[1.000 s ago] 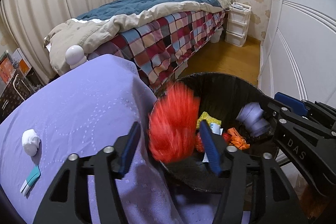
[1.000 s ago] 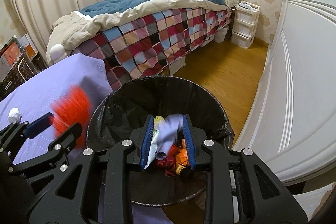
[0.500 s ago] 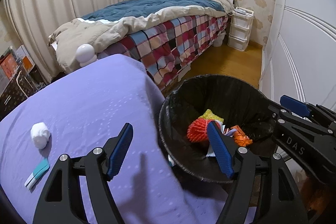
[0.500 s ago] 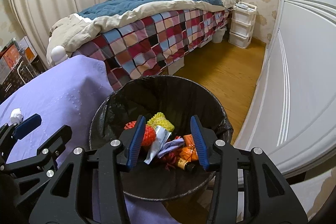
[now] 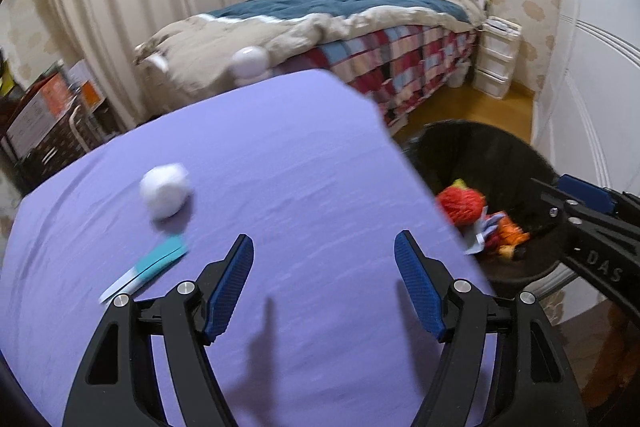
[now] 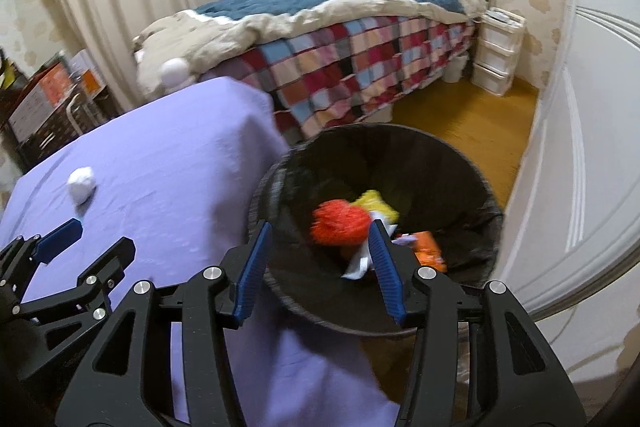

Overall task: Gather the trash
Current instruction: 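Move both tools back over the teal tube and white ball on the table, then position the open left tool around the teal-and-white tube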

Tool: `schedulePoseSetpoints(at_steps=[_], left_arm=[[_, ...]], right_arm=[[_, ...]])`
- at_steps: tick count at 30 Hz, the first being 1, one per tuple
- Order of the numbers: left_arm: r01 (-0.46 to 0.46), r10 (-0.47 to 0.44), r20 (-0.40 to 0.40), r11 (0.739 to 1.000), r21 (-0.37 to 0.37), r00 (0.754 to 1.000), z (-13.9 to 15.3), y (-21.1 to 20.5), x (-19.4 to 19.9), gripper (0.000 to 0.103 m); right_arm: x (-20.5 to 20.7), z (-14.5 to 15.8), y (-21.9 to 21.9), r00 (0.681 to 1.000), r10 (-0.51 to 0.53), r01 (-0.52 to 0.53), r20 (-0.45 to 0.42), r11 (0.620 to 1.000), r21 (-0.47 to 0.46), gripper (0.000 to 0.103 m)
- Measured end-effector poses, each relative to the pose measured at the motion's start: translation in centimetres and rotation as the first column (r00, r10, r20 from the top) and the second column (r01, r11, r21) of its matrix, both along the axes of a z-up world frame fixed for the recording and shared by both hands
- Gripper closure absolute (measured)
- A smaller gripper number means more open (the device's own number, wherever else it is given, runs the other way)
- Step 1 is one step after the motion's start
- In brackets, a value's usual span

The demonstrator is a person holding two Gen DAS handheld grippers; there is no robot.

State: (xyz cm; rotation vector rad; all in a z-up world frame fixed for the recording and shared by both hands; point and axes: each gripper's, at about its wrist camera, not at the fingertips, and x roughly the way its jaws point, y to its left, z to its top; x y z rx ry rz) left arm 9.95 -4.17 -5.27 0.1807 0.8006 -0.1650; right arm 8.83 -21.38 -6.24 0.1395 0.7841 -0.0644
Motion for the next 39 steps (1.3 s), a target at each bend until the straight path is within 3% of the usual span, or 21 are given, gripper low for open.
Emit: schedulePoseSetpoints(at_steps=[13, 18, 24, 27, 30, 39], left_arm=[[-0.194, 0.196, -0.043, 0.980, 0.036, 0.980, -1.3, 9.9, 0.3, 0.032], [-0.204, 0.208, -0.096, 0.978, 0.041, 0.974, -2.1, 11.6, 1.4, 0.032], [-0.185, 0.187, -0.098, 0.982, 0.024, 0.977, -2.1, 12.4, 1.9, 0.034], [-0.189, 0.189, -0.097, 0.982, 0.016, 0.977, -2.1, 12.7, 1.9, 0.036], [-0.207, 0.208, -0.094, 0.978, 0.015, 0.974, -2.1, 13.1, 2.2, 0.044], [-0.224, 0.226, -0.079, 0.974, 0.031, 0.971, -2.0, 13.5, 1.9, 0.084]], right_arm=[[0.5, -0.6, 10.6, 0.975, 0.217, -0.219, -0.040, 0.974, -0.052, 0.053], [1.4, -1.5, 12.4, 0.967, 0.243, -0.248, -0.076, 0.967, -0.064, 0.053], [1.9, -1.8, 13.3, 0.963, 0.252, -0.259, -0.093, 0.963, -0.072, 0.052], [2.0, -1.9, 13.4, 0.962, 0.255, -0.262, -0.094, 0.962, -0.075, 0.047], [2.0, -1.9, 13.5, 0.963, 0.254, -0.262, -0.094, 0.962, -0.074, 0.047], [2.1, -2.0, 13.5, 0.963, 0.255, -0.261, -0.089, 0.963, -0.063, 0.047]])
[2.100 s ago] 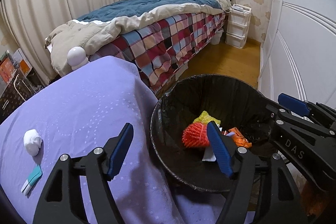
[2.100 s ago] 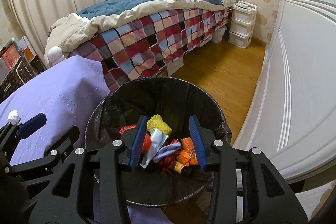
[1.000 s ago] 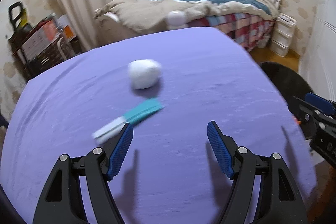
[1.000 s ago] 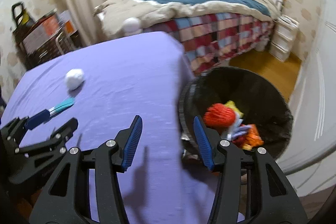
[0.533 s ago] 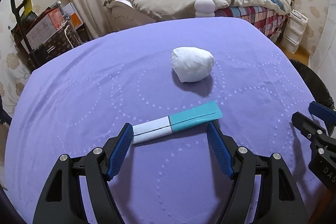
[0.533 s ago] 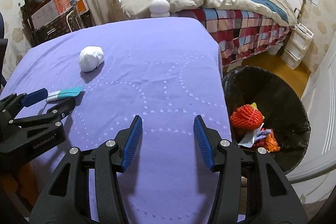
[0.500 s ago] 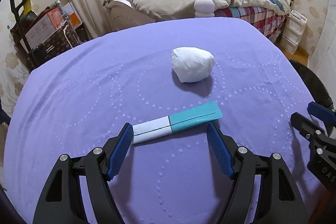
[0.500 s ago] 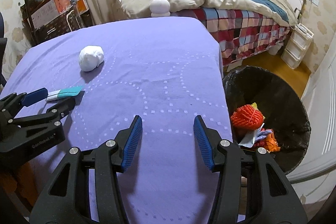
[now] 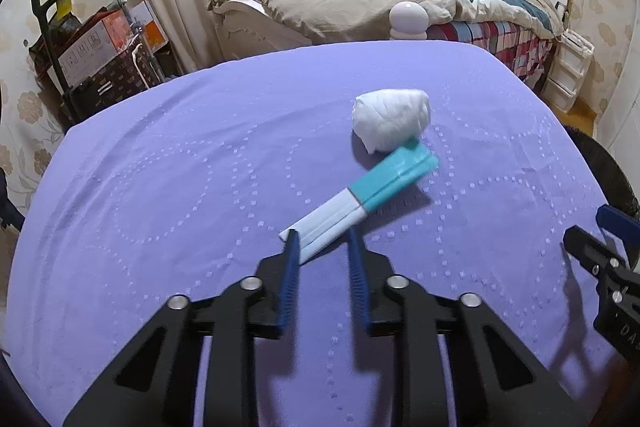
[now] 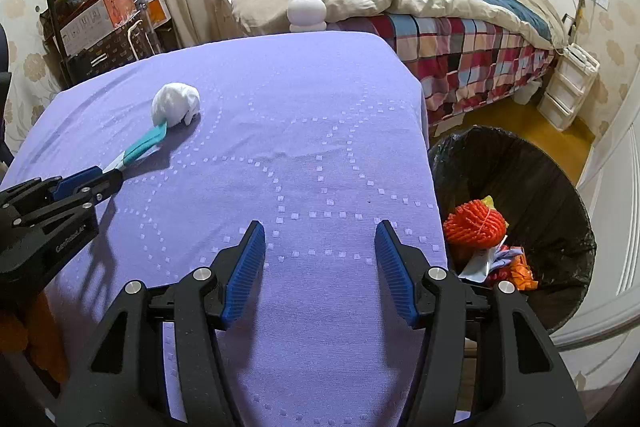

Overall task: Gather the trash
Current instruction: 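Position the open left tool around the teal-and-white tube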

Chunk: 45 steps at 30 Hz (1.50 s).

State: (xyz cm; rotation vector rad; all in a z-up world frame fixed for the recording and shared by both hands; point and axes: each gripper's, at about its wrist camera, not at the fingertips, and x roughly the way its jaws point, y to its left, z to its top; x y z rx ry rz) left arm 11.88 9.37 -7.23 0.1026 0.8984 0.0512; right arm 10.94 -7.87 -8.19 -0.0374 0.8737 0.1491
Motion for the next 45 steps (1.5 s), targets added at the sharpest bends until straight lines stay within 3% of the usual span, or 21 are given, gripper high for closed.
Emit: schedulePoseSetpoints(at_steps=[4, 14, 18, 22, 36, 45], left_arm=[[0.021, -0.021, 0.001, 1.000, 0.011, 1.000, 0.1, -0.1, -0.7, 0.091], [0.048, -0.048, -0.003, 0.999, 0.011, 0.999, 0.0, -0.2, -1.8, 0.091], [0.027, -0.027, 0.003, 0.999, -0.022, 1.000, 0.2, -0.1, -1.4, 0.062], [0.015, -0.015, 0.005, 0.999, -0.049, 1.000, 0.4, -0.4, -1.0, 0.046], [-0.033, 0.031, -0.021, 0.997, -0.064, 0.999, 0.1, -1.7, 0.3, 0.041], [-0.078, 0.077, -0.022, 0.995, -0.063, 0.997, 0.2, -1.1, 0.1, 0.038]], right_arm=[[0.1, 0.0, -0.2, 1.000, -0.002, 0.002, 0.001, 1.000, 0.009, 0.047], [0.0, 0.1, -0.3, 1.000, -0.004, 0.004, 0.002, 1.000, 0.013, 0.047], [-0.2, 0.1, -0.7, 1.000, -0.012, 0.012, 0.002, 1.000, 0.022, 0.047], [-0.3, 0.0, -0.7, 1.000, -0.010, 0.010, 0.002, 1.000, 0.018, 0.046], [-0.1, -0.2, -0.5, 1.000, -0.007, 0.007, -0.002, 1.000, 0.019, 0.041], [2.4, -0.3, 0.0, 1.000, -0.012, 0.012, -0.007, 1.000, -0.002, 0.041]])
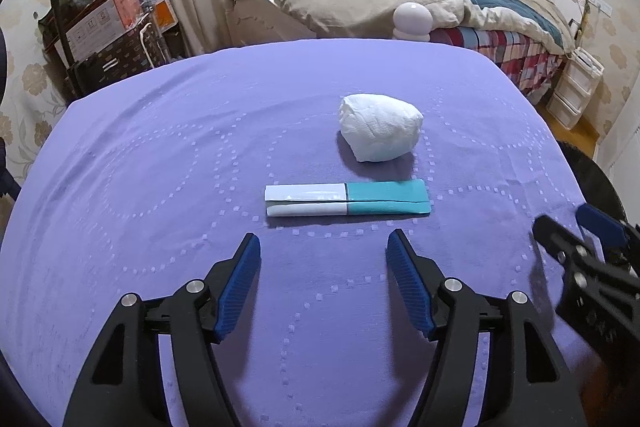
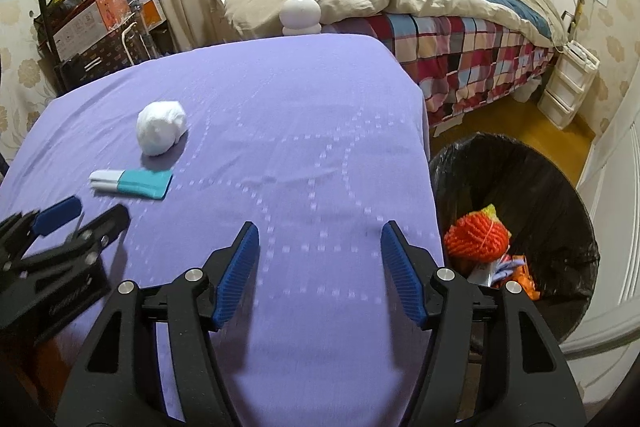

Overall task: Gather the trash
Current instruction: 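Position the open left tool around the teal-and-white tube, then close the left tool on the teal-and-white tube and lift it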

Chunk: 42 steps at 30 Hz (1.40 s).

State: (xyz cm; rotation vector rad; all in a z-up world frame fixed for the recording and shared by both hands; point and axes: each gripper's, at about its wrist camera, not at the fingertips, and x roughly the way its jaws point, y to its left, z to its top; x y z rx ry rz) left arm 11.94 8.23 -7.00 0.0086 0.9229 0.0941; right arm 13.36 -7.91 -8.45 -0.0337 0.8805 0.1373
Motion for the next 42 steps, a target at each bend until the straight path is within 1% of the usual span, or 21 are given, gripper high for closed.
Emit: schedulePoseSetpoints(at_steps=[3, 8, 10, 13, 18, 21, 25, 30, 36, 42], left_arm=[[-0.011, 0.011, 0.001, 1.000, -0.003, 1.000, 0.1, 0.0, 0.1, 0.036], [-0.029, 0.029, 0.004, 0.999, -0.023, 1.000, 0.7, -0.1, 0.6, 0.035], [-0.035, 0.035, 0.010, 0.999, -0.032, 0.999, 0.9, -0.2, 0.9, 0.032], [-0.051, 0.051, 0.004, 0.998, -0.029, 0.999, 0.8, -0.3, 1.7, 0.032], [-0.106, 0.106, -0.007, 0.994, -0.026, 0.994, 0.4, -0.1, 3.6, 0.032], [-0.124, 0.123, -0.029, 0.992, -0.030, 0.992, -0.1, 0.2, 4.1, 0.032], [-0.094, 0.094, -0.013, 0.996, 0.004, 0.995, -0.1, -0.1, 3.0, 0.032], [-0.075, 0.075, -0.016, 0.997, -0.009, 0.997, -0.2, 0.8, 0.9, 0.031], [-0.050, 0.050, -0.014, 0.999, -0.007, 0.999, -0.2, 1.5, -1.0, 0.031], [-0.023, 0.023, -0.007, 0.999, -0.025, 1.000, 0.5, 1.7, -1.9, 0.031]], right_arm=[[1.0, 0.0, 0.1, 1.000, 0.003, -0.003, -0.004, 1.000, 0.000, 0.040], [1.9, 0.0, 0.3, 1.000, 0.014, -0.014, -0.009, 1.000, -0.002, 0.034], [1.9, 0.0, 0.4, 1.000, 0.016, -0.016, -0.010, 1.000, 0.000, 0.034], [1.8, 0.0, 0.3, 1.000, 0.016, -0.016, -0.009, 1.000, 0.012, 0.034], [1.8, 0.1, 0.3, 1.000, 0.016, -0.016, -0.009, 1.000, 0.012, 0.034], [1.8, 0.1, 0.3, 1.000, 0.016, -0.016, -0.009, 1.000, 0.012, 0.034], [1.9, 0.1, 0.3, 1.000, 0.016, -0.015, -0.009, 1.000, 0.011, 0.034], [1.8, 0.1, 0.3, 1.000, 0.014, -0.014, -0.008, 1.000, 0.010, 0.034], [1.8, 0.1, 0.2, 1.000, 0.013, -0.013, -0.008, 1.000, 0.008, 0.034], [1.8, 0.2, 0.0, 1.000, 0.012, -0.012, -0.008, 1.000, 0.001, 0.034]])
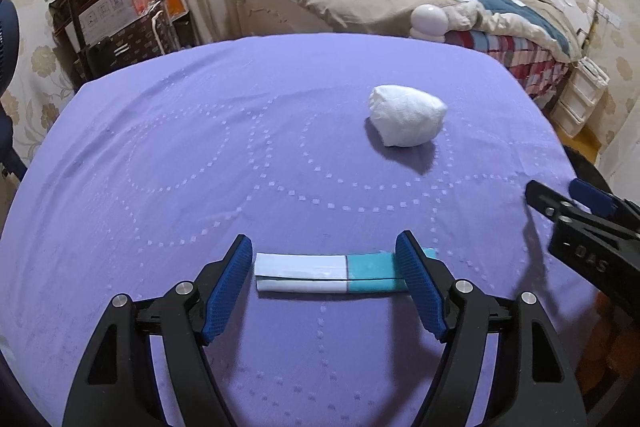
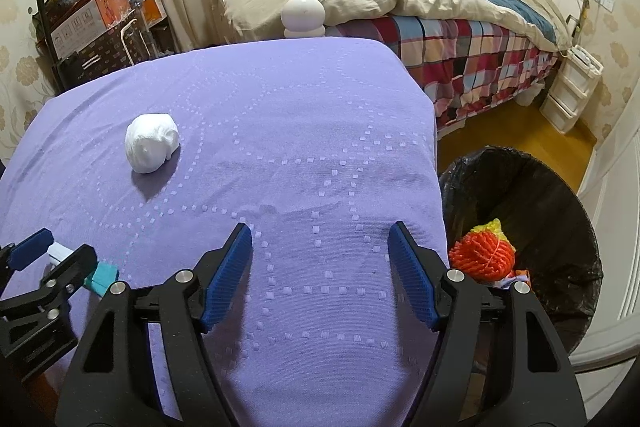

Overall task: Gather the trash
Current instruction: 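Close the left tool on the teal-and-white tube and lift it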

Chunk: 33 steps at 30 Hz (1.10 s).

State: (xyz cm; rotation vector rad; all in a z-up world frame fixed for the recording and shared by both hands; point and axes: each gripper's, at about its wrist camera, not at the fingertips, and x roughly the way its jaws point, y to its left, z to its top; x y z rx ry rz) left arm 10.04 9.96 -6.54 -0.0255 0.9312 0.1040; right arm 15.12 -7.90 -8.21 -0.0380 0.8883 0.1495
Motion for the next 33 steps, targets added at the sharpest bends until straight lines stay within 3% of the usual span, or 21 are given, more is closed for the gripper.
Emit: schedulePoseSetpoints(at_steps=[10, 27, 33], left_arm=[[0.099, -0.099, 0.004, 0.995, -0.004, 0.995, 0.1, -1.0, -1.5, 0.031], [0.119, -0.118, -0.021, 0.993, 0.019, 0.993, -1.0, -0.7, 0.3, 0.031], [0.121, -0.121, 0.002, 0.993, 0.013, 0.993, -0.8, -0.6, -0.5, 0.058]], right_arm=[[0.0, 0.0, -0.2, 1.000, -0.001, 0.001, 0.000, 1.000, 0.003, 0.034], [-0.1, 0.0, -0.2, 1.000, -0.005, 0.005, 0.001, 1.000, -0.005, 0.034], [-0.1, 0.0, -0.2, 1.000, -0.005, 0.005, 0.001, 1.000, -0.006, 0.033]])
